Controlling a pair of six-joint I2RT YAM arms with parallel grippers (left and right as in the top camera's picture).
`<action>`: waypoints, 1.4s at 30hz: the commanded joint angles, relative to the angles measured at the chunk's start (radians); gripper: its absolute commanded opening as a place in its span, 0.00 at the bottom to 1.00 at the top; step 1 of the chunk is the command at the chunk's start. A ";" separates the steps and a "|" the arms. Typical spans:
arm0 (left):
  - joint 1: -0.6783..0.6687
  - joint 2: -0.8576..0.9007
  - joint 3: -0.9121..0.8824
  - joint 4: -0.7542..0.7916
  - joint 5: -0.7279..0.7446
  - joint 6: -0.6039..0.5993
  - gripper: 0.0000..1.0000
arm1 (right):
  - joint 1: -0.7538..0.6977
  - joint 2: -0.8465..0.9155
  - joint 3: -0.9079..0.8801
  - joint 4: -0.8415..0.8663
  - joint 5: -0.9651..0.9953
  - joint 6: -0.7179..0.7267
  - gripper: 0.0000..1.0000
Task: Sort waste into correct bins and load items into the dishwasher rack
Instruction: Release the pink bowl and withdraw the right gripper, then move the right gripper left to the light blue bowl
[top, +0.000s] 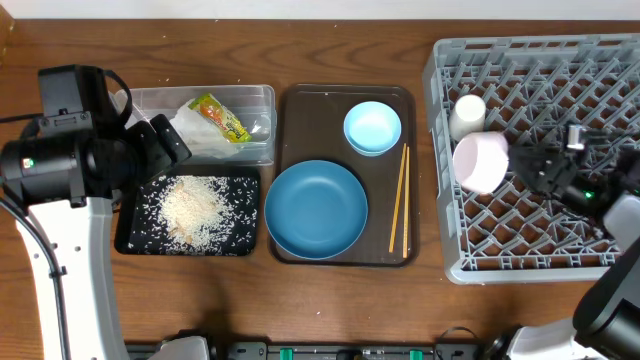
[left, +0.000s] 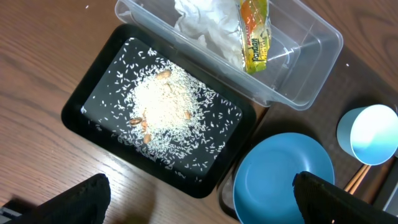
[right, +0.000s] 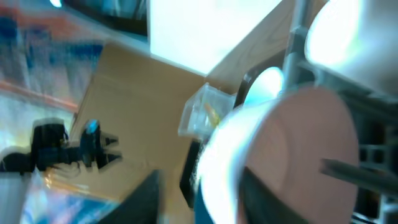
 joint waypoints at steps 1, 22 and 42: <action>0.005 0.001 0.001 -0.003 -0.016 0.006 0.96 | -0.052 0.007 -0.004 0.008 -0.021 0.008 0.57; 0.005 0.001 0.001 -0.003 -0.016 0.006 0.96 | 0.119 -0.212 0.027 0.465 0.391 0.536 0.50; 0.005 0.001 0.001 -0.002 -0.016 0.006 0.96 | 1.011 -0.159 0.362 -0.115 1.528 0.121 0.55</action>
